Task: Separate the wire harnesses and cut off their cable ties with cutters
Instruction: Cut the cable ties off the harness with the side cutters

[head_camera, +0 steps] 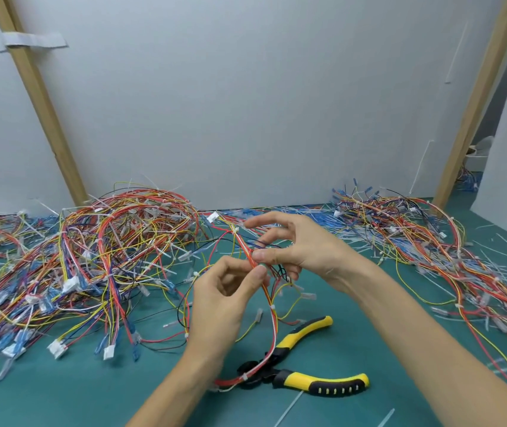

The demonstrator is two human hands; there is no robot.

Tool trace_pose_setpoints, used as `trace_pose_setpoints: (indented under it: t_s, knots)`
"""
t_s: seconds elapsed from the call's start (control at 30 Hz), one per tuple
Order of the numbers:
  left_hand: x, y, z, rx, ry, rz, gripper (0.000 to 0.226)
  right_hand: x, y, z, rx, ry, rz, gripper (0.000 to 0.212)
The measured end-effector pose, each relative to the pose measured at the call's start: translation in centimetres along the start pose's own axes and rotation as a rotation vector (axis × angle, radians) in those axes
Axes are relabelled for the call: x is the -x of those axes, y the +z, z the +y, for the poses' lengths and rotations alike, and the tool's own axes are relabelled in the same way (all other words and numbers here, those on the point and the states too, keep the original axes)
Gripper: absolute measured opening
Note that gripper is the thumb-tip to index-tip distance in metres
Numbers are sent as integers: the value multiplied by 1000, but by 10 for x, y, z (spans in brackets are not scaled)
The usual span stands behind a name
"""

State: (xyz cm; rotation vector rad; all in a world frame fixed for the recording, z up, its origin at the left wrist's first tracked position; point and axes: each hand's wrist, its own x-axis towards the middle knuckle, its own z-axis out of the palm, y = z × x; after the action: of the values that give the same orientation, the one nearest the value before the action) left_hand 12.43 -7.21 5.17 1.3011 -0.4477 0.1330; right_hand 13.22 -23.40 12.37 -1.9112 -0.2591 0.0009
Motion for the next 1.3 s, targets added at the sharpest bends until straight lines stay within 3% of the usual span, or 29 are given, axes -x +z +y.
trace_pose_setpoints:
  t_s: [0.4,0.83,1.13,1.2,1.3]
  knots:
    - [-1,-5,0,-69,-89,-44,24,0,-14,6,-63,37,-109,39]
    - [-3,-8,7,372,-338,-214,24,2,-25,11,-354,72,-324,54]
    - [-4,-8,10,517,-407,-287,57,2,-24,9,-353,88,-305,56]
    - [-4,-8,11,509,-410,-299,48,2,-23,9,-329,79,-295,56]
    - [-3,-7,11,440,-407,-278,17,3,-23,9,-314,67,-262,54]
